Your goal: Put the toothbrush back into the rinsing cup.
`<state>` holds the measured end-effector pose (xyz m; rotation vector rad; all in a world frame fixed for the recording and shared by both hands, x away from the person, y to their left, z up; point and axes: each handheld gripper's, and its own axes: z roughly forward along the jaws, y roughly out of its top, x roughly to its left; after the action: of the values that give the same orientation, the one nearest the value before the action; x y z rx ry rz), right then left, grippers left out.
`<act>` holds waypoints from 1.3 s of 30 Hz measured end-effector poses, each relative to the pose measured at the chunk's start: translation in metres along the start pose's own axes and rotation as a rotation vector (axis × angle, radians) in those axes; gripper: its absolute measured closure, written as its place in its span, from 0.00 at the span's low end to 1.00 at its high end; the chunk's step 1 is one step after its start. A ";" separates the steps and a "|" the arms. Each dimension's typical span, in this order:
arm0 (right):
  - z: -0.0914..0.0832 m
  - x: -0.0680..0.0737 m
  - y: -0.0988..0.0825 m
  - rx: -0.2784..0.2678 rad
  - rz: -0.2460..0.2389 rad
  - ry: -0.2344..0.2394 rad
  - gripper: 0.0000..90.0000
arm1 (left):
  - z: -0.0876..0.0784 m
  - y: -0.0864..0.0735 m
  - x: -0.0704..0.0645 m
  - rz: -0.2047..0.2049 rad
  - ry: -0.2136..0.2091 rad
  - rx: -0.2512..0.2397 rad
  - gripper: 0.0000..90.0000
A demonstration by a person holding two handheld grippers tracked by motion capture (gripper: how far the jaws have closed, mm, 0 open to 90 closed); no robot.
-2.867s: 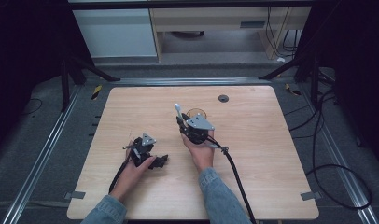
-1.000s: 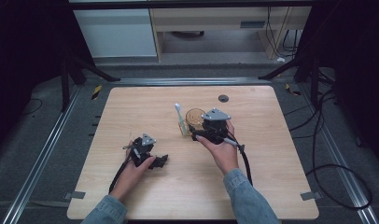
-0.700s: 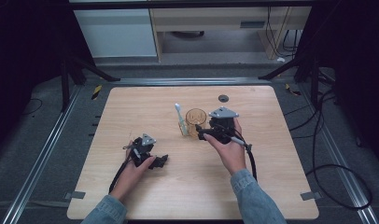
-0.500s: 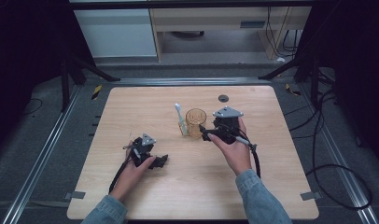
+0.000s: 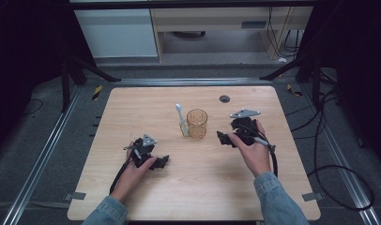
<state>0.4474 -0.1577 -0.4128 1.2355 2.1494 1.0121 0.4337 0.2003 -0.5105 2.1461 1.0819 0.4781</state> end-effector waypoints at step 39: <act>0.006 -0.048 -0.122 0.096 0.174 -0.115 0.06 | 0.000 0.000 0.000 -0.001 0.001 0.000 0.00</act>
<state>0.4105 -0.2372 -0.5108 1.5105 2.0514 0.8917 0.4334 0.2002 -0.5105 2.1457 1.0831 0.4791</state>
